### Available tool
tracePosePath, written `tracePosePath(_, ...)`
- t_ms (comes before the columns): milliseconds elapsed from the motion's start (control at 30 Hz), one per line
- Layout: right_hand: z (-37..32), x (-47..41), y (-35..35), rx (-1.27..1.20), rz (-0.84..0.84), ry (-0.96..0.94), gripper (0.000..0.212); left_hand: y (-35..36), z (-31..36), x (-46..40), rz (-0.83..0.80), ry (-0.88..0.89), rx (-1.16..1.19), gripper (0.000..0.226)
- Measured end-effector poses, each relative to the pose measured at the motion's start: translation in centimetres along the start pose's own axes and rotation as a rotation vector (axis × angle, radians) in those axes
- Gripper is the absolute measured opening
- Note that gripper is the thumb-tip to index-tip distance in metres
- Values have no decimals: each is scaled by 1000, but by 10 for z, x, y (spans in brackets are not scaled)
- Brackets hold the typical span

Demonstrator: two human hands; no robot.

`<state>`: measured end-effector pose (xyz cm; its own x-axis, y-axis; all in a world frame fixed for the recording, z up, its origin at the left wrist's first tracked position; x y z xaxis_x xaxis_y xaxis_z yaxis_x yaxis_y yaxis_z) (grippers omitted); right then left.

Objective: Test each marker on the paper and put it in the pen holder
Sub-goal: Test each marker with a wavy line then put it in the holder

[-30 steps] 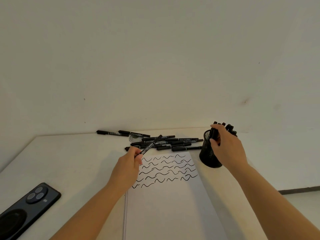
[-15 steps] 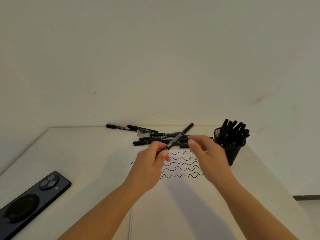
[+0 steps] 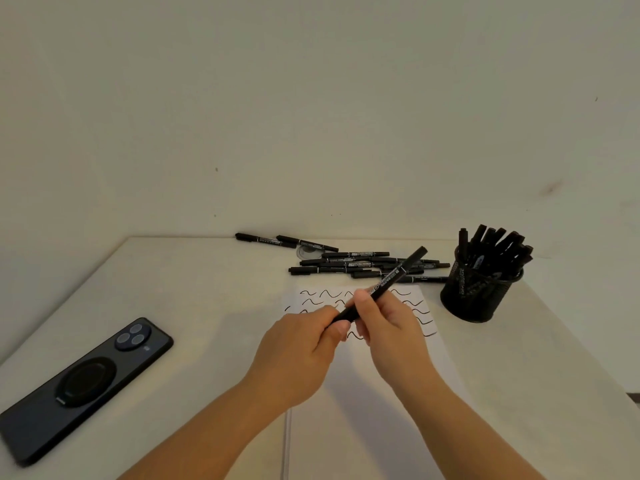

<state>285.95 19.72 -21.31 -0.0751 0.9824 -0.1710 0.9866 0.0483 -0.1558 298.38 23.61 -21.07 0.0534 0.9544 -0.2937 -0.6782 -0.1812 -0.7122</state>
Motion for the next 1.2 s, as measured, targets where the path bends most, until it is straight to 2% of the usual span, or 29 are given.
tracePosePath(67,3,1,2,-13,0,36,33,-2,-1,2,-36,-40,34,27)
tracePosePath(167,7,-1,6,-92,31,105,32,-1,-8,0,-140,-153,203,34)
tracePosePath(267,10,-21,-24,-228,268,199,32,-3,-26,7,-244,-259,320,37)
tracePosePath(300,11,-29,-39,-228,339,196,32,-5,-35,12,-231,-277,311,36)
tracePosePath(367,15,-34,-58,-136,368,150,30,-12,-54,20,-155,-257,214,33)
tracePosePath(500,28,-23,-38,57,200,120,22,-14,-65,26,-117,-155,106,26)
tracePosePath(667,42,-9,-9,15,34,149,13,-5,-72,33,-190,-106,-44,24)
tracePosePath(833,49,-5,19,-10,-29,204,13,-6,-76,38,-137,-123,65,21)
tracePosePath(1000,55,0,25,68,15,81,13,-6,-80,40,-115,-150,126,20)
tracePosePath(1200,54,3,34,171,-123,-9,13,-5,-84,38,-73,-169,157,20)
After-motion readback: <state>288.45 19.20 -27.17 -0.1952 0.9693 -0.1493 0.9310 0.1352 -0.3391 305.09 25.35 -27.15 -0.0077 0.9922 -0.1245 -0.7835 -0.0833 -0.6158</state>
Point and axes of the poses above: each hand's wrist, its own x-axis away from the middle knuckle, its own y-axis out of the palm, z = x × y, the point moved 3 cm from there along -x, towards the middle knuckle, and after that the axes turned 3 degrees about z, right-handed, at the moved point
